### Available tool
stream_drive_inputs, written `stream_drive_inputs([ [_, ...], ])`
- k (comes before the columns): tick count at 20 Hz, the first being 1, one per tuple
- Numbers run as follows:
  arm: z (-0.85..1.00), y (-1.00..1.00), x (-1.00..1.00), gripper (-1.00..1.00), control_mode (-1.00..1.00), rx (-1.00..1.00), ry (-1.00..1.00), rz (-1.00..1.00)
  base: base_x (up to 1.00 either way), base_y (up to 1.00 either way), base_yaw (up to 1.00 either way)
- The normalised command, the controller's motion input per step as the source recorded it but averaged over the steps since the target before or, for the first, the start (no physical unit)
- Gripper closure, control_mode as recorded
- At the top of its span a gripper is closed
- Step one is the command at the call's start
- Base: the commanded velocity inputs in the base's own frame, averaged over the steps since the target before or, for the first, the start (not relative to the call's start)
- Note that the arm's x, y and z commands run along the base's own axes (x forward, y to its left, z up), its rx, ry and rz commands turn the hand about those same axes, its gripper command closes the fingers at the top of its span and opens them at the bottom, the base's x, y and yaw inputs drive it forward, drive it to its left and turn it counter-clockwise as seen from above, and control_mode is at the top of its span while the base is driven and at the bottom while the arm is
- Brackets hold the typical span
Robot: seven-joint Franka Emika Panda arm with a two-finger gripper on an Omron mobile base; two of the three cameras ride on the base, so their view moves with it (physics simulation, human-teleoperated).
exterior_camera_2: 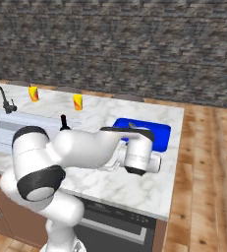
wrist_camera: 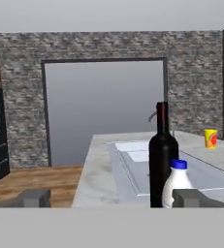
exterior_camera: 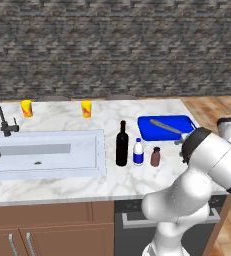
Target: Place the drinks on the dining counter in a tight cluster.
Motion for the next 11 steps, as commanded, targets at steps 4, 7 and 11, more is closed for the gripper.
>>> stream_drive_inputs([
  [4, 0.46, -0.02, -0.44, -1.0, -1.0, -0.15, 0.05, -0.17, 0.0, 0.0, 0.0],
  [7, 0.51, -0.01, -0.42, -1.0, -1.0, -0.16, 0.14, -0.14, 0.0, 0.0, 0.0],
  [11, 0.54, -0.04, -0.43, -1.0, -1.0, -0.12, 0.22, -0.08, 0.0, 0.0, 0.0],
])
